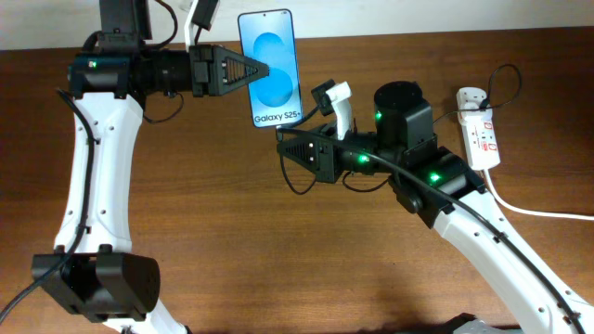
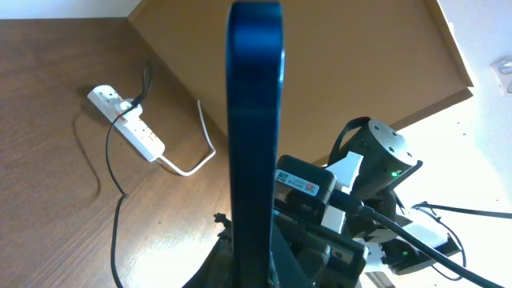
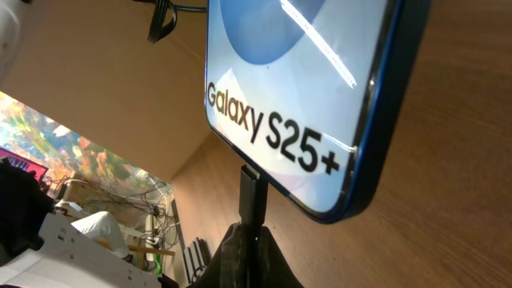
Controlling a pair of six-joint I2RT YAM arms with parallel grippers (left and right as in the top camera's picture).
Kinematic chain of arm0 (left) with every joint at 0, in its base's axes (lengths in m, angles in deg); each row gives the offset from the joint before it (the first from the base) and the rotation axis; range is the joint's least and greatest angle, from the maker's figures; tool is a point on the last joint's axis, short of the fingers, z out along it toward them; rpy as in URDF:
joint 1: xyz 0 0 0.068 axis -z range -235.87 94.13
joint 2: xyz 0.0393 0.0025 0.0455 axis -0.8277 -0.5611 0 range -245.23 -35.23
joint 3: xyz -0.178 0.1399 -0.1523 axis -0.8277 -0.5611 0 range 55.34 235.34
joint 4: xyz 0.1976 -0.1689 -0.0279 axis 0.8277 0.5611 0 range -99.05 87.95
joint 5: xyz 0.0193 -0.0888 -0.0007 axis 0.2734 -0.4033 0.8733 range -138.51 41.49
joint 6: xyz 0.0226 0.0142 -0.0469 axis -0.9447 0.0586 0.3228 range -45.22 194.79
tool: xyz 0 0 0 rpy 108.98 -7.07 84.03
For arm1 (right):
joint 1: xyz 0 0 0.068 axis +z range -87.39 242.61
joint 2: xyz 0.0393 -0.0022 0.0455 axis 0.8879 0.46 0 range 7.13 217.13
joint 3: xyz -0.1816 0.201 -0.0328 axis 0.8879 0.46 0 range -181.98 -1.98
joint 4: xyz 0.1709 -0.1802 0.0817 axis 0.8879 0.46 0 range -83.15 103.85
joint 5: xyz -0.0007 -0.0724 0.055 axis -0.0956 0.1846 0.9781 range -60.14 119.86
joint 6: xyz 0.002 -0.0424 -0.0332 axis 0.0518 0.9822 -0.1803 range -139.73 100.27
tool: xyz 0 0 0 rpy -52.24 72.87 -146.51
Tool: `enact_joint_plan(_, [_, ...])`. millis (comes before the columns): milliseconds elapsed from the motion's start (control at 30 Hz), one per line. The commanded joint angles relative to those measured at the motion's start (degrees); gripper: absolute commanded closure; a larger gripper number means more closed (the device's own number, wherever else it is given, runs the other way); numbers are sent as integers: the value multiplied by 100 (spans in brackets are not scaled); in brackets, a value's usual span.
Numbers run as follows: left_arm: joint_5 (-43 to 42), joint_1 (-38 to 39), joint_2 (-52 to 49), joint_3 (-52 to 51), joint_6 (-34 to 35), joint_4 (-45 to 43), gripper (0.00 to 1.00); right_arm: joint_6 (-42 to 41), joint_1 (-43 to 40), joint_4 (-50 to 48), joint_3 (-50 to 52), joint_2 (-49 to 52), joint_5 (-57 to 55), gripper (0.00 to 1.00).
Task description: Plug charger to phone and switch on socket
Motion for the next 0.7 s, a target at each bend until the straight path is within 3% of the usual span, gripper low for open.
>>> enact_joint_plan(0, [-175,24,72,44,-111,-7,100,-17,22,-87,-144,20,72,96])
enact_joint_plan(667, [-164,140,72,44,-116,33,100,-17,-205,-323,-417,20,72,96])
